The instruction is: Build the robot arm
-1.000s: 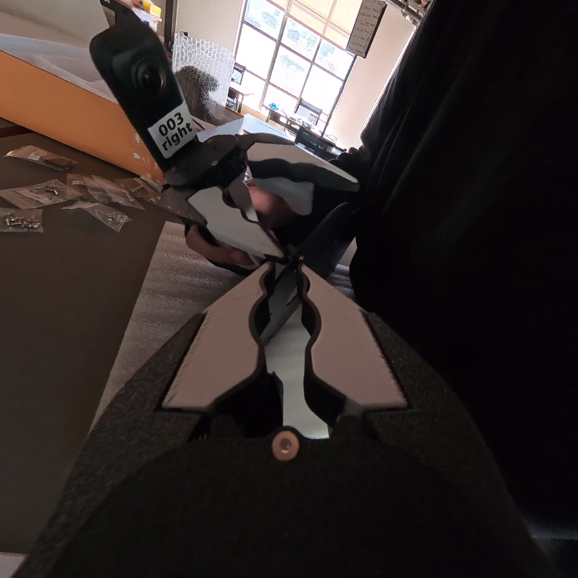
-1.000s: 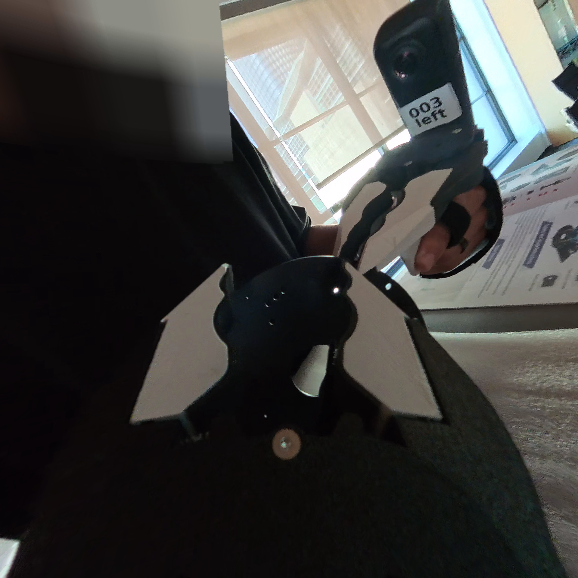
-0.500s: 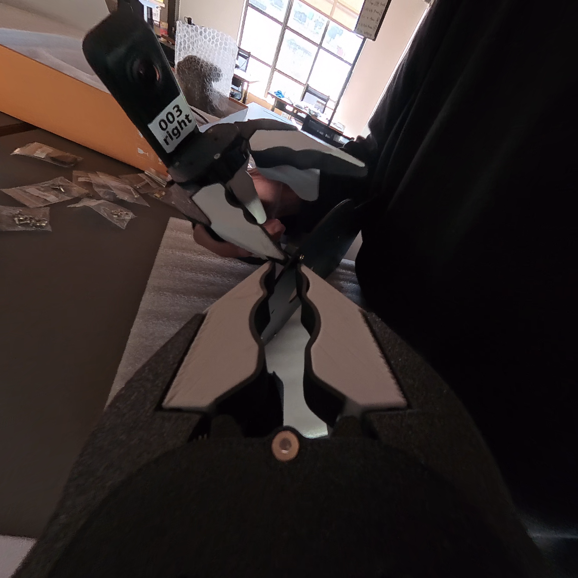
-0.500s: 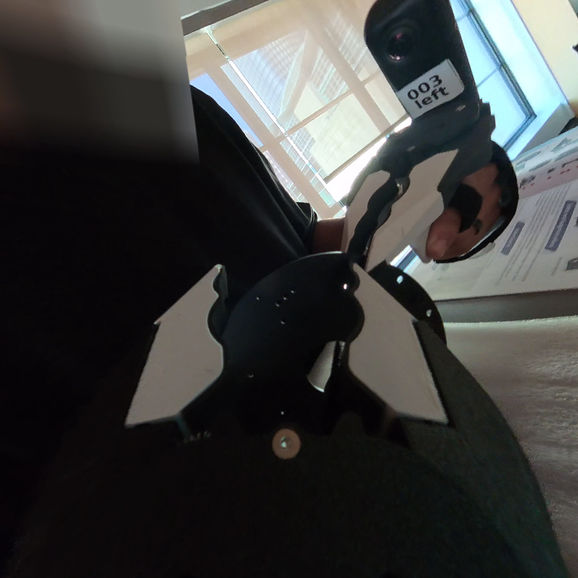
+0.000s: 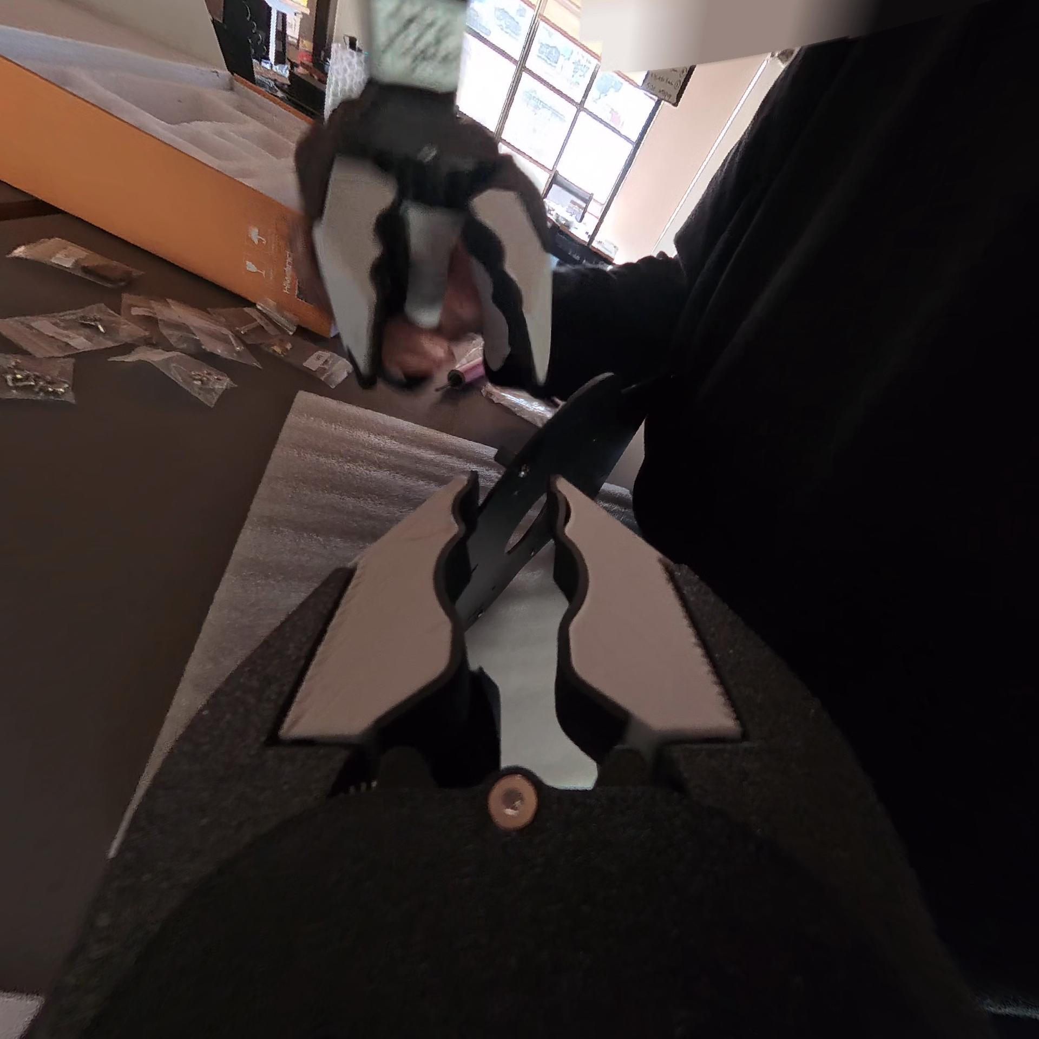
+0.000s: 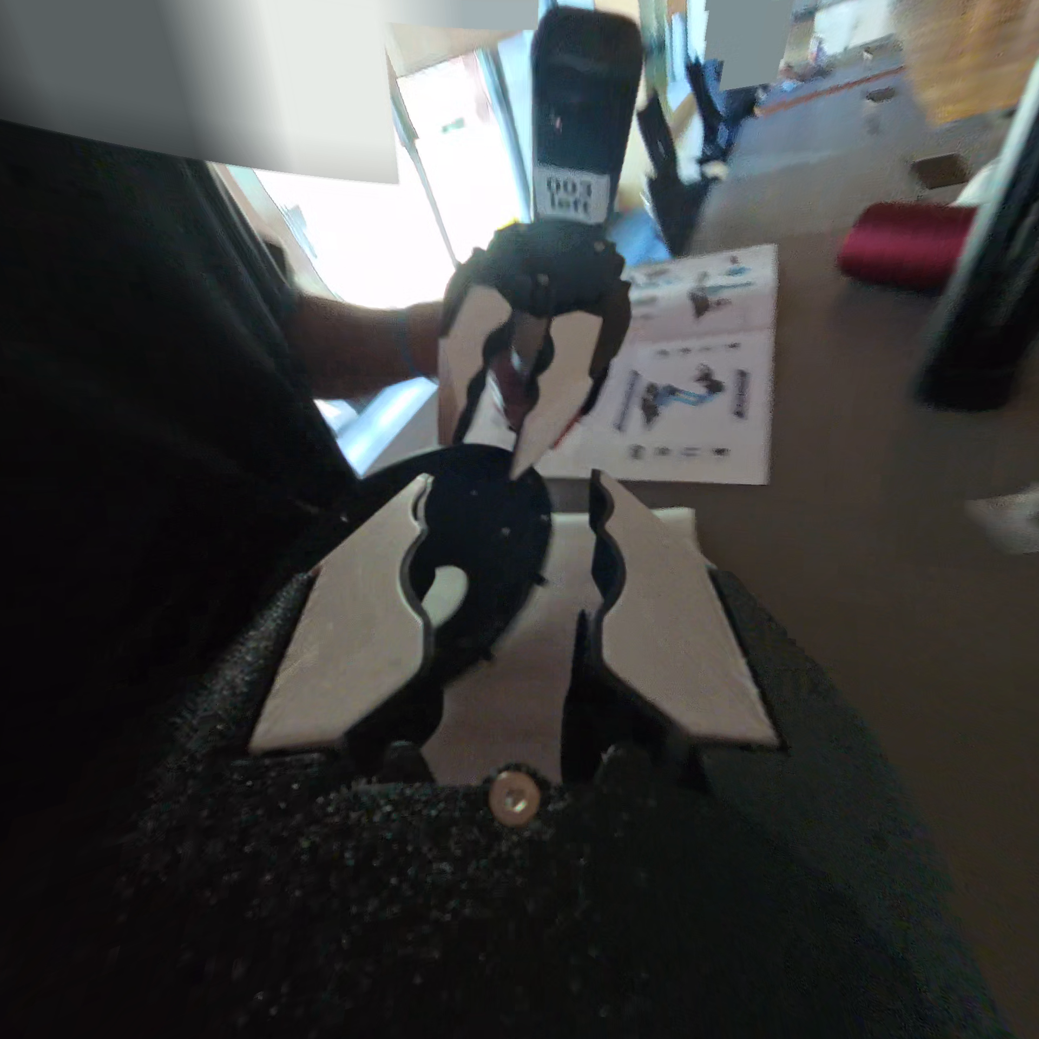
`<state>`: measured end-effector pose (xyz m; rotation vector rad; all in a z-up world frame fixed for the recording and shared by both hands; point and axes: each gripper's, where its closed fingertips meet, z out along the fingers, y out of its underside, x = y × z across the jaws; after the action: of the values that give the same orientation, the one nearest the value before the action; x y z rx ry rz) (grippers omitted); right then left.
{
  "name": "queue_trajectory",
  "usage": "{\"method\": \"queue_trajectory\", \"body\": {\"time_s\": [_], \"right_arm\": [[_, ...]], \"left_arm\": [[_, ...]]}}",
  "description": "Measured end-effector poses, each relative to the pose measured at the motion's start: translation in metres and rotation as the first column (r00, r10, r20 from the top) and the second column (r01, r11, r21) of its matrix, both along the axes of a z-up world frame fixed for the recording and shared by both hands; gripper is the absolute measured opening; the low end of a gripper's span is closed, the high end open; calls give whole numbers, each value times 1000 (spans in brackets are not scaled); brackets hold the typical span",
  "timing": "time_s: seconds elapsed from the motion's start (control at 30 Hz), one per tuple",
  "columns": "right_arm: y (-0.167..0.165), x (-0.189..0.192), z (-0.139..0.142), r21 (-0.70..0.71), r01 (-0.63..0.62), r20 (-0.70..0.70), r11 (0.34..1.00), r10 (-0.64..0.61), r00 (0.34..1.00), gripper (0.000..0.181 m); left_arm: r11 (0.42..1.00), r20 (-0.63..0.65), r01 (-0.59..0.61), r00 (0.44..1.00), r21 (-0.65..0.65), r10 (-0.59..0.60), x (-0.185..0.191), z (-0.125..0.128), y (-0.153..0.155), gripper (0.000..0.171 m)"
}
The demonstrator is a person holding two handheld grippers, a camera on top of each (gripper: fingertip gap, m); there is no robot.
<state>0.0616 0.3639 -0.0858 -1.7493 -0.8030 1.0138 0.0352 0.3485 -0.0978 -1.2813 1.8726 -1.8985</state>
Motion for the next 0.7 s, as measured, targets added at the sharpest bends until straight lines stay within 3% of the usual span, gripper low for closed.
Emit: {"method": "queue_trajectory", "body": {"time_s": [0.07, 0.13, 0.3, 0.37, 0.47, 0.6, 0.7], "right_arm": [[3, 1, -4, 71, -24, 242, 997, 6, 970, 58], [8, -1, -10, 102, -81, 434, 991, 28, 900, 64], [19, -20, -26, 132, -274, 716, 953, 100, 691, 71], [24, -26, -23, 160, -326, 752, 932, 99, 651, 66], [29, -28, -12, 167, -376, 795, 912, 101, 598, 75], [19, -31, 9, 147, -413, 773, 899, 156, 615, 63], [16, -22, -1, 68, -414, 823, 908, 183, 537, 72]], "left_arm": [[1000, -7, 9, 1000, -15, -9, 0, 1, 0, 16], [999, -5, 33, 999, -25, -33, -2, 1, -1, 15], [998, -23, 49, 998, -48, -51, 1, 1, 0, 14], [997, -20, 56, 998, -49, -57, 2, 1, 0, 14], [997, -4, 70, 997, -35, -71, 1, 1, -1, 13], [996, 9, 85, 996, -17, -84, -4, 0, -2, 13], [996, 18, 82, 996, -23, -82, -4, 0, -2, 13]]}}
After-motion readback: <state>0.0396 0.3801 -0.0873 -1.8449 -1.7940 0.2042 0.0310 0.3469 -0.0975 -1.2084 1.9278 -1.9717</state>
